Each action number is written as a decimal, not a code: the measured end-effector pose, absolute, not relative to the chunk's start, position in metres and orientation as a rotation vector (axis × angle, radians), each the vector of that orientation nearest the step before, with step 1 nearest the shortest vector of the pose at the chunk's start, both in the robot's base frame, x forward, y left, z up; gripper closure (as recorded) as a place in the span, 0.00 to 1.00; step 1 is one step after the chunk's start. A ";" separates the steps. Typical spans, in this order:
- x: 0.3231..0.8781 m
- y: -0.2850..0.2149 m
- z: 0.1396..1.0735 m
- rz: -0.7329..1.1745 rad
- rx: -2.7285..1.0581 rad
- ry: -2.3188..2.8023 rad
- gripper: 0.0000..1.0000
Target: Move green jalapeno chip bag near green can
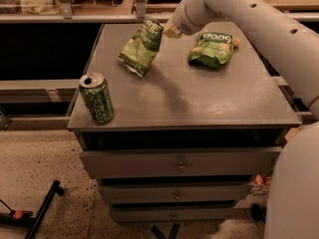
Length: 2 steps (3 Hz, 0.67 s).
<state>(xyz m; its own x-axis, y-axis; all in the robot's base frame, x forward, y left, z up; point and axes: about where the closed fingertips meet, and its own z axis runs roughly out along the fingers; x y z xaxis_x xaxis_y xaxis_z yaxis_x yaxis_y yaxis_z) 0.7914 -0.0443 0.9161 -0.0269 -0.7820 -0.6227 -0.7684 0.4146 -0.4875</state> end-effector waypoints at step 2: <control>0.738 -0.051 0.927 0.094 -1.412 1.767 1.00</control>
Offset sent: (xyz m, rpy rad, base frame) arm -0.0859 -0.0140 0.0182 0.0596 0.1002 0.1229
